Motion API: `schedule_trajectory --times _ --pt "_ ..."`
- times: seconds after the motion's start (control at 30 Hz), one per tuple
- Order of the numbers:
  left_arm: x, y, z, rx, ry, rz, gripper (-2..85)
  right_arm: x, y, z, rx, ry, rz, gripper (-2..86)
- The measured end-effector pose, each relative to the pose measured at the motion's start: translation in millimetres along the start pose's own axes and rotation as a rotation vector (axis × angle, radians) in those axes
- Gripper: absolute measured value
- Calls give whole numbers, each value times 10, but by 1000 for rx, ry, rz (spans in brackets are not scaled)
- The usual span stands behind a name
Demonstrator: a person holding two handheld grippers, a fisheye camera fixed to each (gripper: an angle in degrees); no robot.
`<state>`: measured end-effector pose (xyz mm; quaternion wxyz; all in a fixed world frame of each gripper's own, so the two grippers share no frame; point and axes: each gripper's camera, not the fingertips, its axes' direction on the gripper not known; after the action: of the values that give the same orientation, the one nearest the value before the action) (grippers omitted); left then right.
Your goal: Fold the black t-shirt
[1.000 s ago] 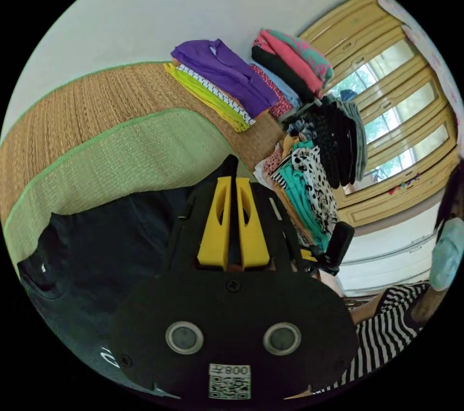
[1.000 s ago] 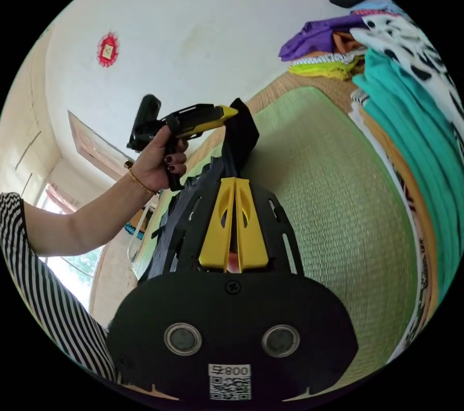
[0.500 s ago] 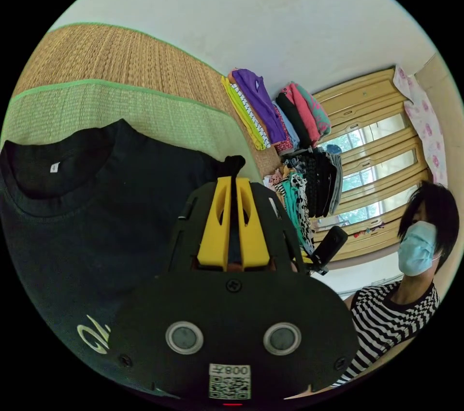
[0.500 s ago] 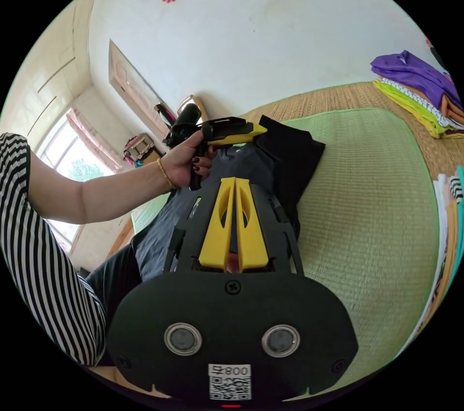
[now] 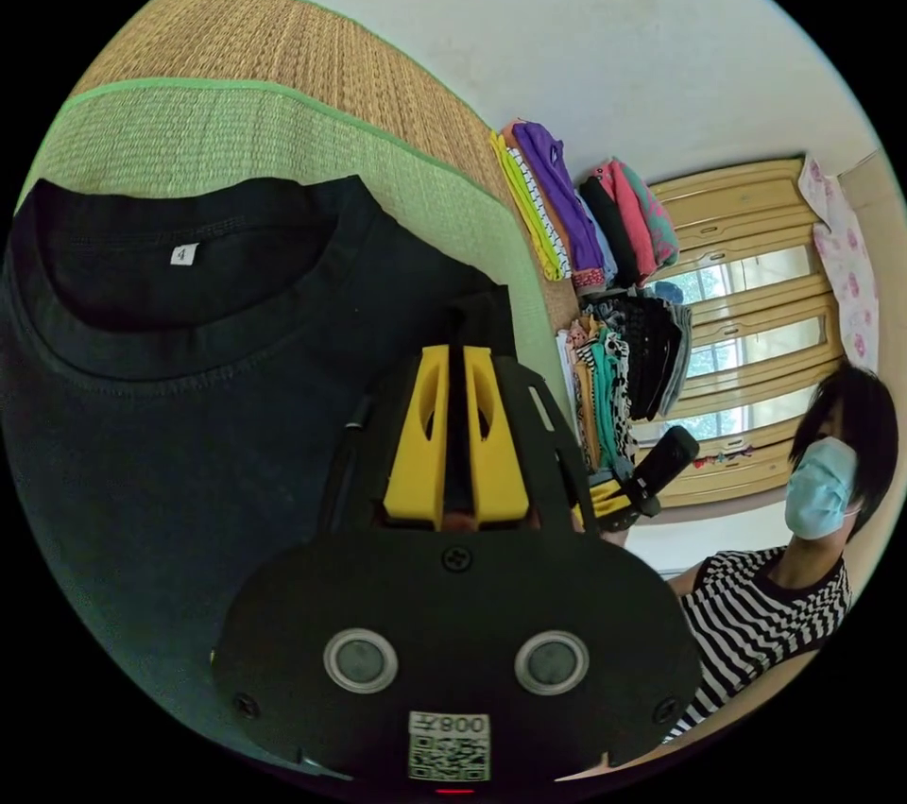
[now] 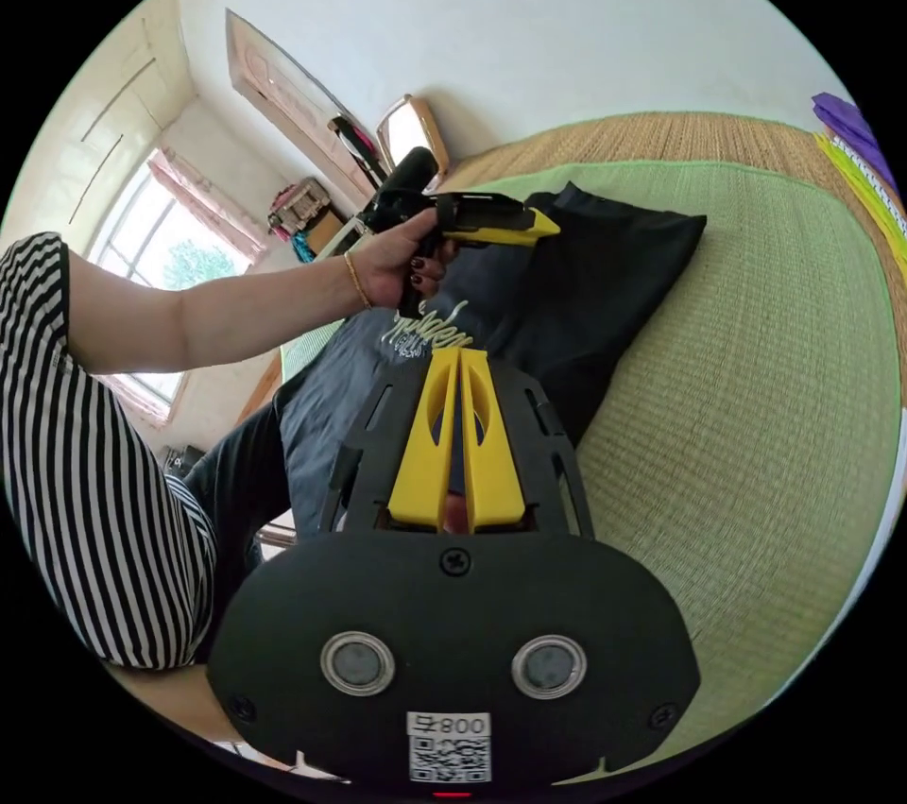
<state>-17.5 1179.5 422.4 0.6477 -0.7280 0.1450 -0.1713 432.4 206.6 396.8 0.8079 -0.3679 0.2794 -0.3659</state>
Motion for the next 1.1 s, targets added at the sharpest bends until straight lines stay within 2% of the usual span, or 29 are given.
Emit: schedule_trajectory --times 0.13,0.23,0.4,0.53,0.63,1.1 --pt "-11 31 -184 12 -58 13 42 54 -46 136 -49 -70 1 0" --pt "69 101 -338 57 -96 53 33 28 -98 127 2 -111 -13 0" --pt "409 108 -177 -62 -89 224 18 9 -167 158 76 128 64 0" --pt "589 110 162 -215 -242 315 6 95 -269 536 -85 325 128 0" --pt "650 156 184 -213 -260 321 3 80 -316 565 -77 427 141 0" --pt "672 653 -386 -207 -233 338 1 422 -386 610 -28 407 267 0"
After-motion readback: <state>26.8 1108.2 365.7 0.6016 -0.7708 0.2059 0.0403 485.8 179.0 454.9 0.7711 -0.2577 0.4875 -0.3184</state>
